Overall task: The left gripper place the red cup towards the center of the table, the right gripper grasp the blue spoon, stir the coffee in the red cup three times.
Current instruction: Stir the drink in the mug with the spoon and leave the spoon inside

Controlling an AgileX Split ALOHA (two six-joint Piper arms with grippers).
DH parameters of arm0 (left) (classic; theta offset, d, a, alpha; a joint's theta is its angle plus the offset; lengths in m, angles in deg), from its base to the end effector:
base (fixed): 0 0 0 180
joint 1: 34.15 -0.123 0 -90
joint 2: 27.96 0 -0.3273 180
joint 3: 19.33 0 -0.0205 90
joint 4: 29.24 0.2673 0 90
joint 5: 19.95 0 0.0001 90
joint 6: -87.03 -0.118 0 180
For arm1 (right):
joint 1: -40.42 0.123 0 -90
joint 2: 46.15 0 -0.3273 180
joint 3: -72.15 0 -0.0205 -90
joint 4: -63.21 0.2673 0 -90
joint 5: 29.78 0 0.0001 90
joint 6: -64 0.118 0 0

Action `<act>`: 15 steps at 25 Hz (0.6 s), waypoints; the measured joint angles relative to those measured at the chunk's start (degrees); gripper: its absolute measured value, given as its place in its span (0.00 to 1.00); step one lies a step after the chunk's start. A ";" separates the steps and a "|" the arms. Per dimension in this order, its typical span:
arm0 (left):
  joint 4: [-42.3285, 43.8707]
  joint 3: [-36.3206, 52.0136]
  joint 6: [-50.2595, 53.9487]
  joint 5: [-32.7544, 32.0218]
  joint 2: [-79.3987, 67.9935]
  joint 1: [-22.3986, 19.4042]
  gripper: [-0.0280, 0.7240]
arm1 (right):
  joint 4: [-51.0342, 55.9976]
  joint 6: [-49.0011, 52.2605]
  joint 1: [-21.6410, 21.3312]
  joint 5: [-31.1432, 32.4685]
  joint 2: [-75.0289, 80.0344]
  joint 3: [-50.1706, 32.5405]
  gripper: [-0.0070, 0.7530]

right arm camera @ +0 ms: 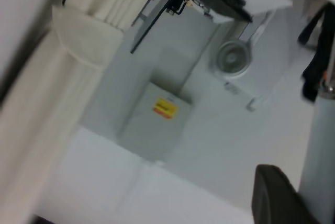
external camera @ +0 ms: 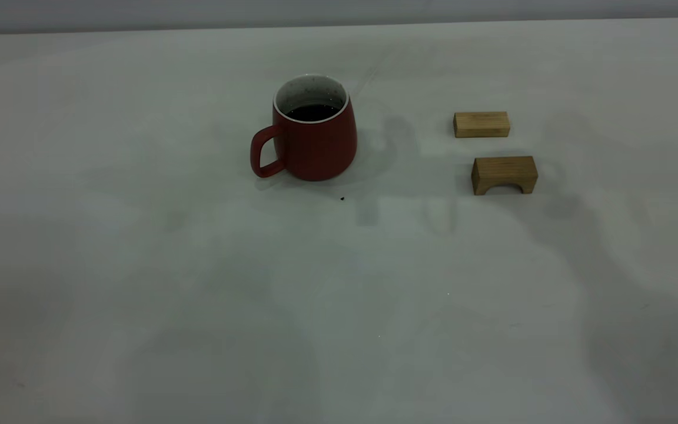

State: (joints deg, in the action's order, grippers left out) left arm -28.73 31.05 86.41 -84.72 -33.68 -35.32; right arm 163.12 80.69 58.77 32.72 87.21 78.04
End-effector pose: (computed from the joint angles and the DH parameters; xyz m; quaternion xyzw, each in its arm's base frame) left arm -0.0140 0.0007 0.2611 -0.0045 0.8698 0.0121 0.4933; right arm 0.4454 0.2564 0.1958 -0.4018 -0.6468 -0.5990 0.2477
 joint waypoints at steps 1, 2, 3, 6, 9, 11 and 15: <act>0.00 0.00 0.00 0.00 0.00 0.00 0.77 | 0.12 2.60 0.00 0.00 0.06 0.00 0.18; 0.00 0.00 0.00 0.00 0.00 0.00 0.77 | 0.19 5.18 0.00 0.06 0.23 0.00 0.18; 0.00 0.00 0.00 0.00 0.00 0.00 0.77 | 0.33 7.25 0.00 0.46 0.73 0.30 0.18; 0.00 0.00 0.00 0.00 0.00 0.00 0.77 | 0.46 10.26 0.00 2.04 4.71 3.56 0.18; 0.00 0.00 0.00 0.00 0.00 0.00 0.77 | 0.46 10.79 0.00 3.07 10.62 8.64 0.18; 0.00 0.00 0.00 0.00 0.00 0.00 0.77 | 0.46 10.92 0.00 3.20 14.14 11.80 0.18; 0.00 0.00 0.00 0.00 0.00 0.00 0.77 | 0.60 11.10 -0.06 3.20 19.57 13.84 0.18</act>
State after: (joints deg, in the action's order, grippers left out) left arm -28.73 31.05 86.41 -84.72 -33.68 -35.32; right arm 163.71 91.79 58.71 35.92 106.78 91.88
